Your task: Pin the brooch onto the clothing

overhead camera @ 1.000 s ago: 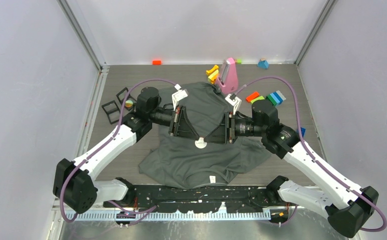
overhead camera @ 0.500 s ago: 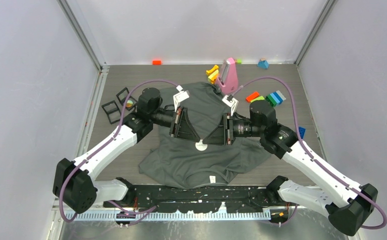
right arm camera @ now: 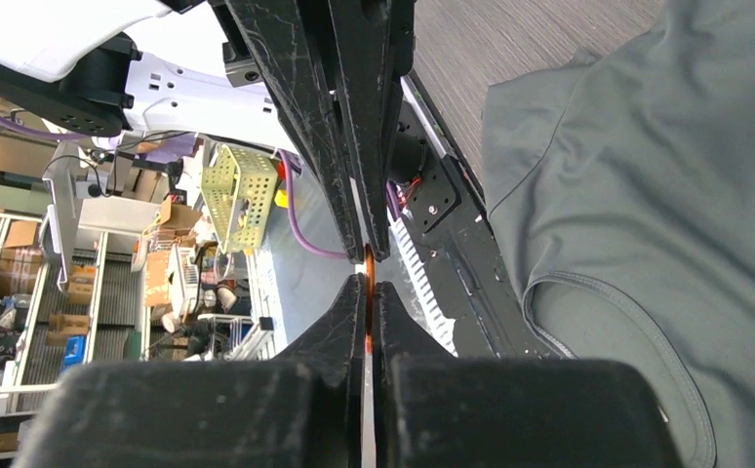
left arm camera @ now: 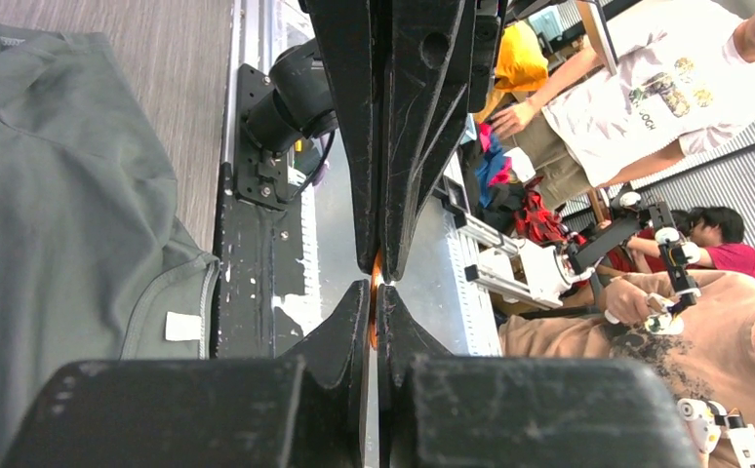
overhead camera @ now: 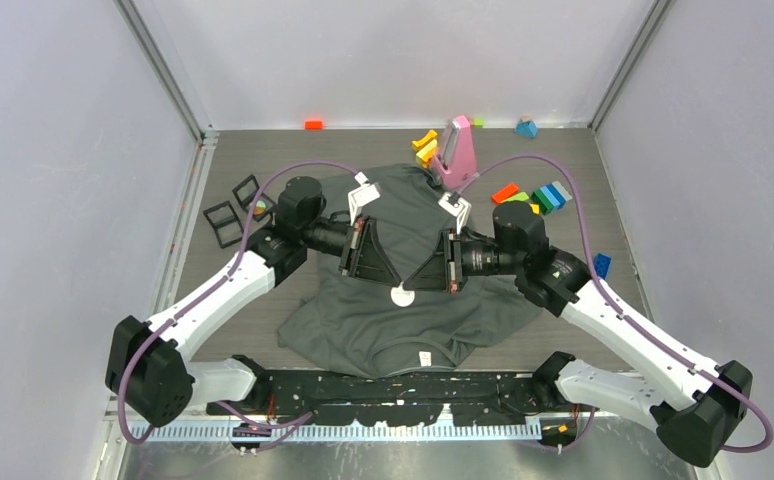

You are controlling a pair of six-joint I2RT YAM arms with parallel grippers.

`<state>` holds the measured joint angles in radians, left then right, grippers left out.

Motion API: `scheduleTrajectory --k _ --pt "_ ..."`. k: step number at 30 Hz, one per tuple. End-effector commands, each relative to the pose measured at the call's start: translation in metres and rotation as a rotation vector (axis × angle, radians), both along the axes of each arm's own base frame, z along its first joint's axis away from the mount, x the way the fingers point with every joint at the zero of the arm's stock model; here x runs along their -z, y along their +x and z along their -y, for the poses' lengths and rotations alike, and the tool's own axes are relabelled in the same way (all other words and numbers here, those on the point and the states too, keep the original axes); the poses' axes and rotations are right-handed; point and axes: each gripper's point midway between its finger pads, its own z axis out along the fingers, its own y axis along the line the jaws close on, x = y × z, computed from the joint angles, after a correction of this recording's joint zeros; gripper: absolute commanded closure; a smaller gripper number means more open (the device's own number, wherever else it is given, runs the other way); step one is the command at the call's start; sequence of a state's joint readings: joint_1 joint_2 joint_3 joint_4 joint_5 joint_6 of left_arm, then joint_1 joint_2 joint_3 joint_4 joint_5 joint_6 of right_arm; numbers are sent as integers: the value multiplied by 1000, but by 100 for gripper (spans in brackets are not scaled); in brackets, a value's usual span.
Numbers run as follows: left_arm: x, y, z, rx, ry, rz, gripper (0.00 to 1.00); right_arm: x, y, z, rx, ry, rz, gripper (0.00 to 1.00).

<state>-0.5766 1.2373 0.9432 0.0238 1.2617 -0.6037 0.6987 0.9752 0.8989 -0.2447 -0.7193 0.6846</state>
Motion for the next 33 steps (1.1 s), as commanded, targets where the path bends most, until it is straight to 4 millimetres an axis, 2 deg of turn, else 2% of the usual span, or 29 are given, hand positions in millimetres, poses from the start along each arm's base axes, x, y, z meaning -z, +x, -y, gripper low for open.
scheduleTrajectory --k 1,2,3,4,5,6,8,12,15,23,26,29,33 --pt "-10 -2 1 9 -39 50 92 -10 6 1 43 29 70 99" --pt "-10 -1 1 8 -39 49 75 -13 10 3 73 39 92 99" --pt "-9 -1 1 7 -38 47 53 -15 11 3 88 47 103 99" --pt "-9 -1 2 8 -37 45 39 -21 14 5 116 70 126 99" --pt "-9 0 2 7 -38 45 31 -24 16 6 130 81 139 99" --pt "-9 1 2 3 -39 46 27 -30 18 9 156 100 164 99" --pt "-10 0 3 2 -44 38 25 -37 21 12 194 122 195 99" --pt "-11 3 4 -14 -62 43 27 -47 26 18 253 157 234 99" --pt "-12 5 6 -27 -73 29 38 -51 29 21 283 187 244 99" --pt "-15 7 10 -39 -109 19 49 -57 35 23 325 226 263 99" --pt "-15 8 12 -40 -118 7 57 -57 35 22 320 230 260 99" --pt "-14 9 14 -38 -119 -10 71 -56 34 21 315 230 258 99" --pt "-13 9 15 -35 -119 -14 76 -56 33 19 302 233 254 99"
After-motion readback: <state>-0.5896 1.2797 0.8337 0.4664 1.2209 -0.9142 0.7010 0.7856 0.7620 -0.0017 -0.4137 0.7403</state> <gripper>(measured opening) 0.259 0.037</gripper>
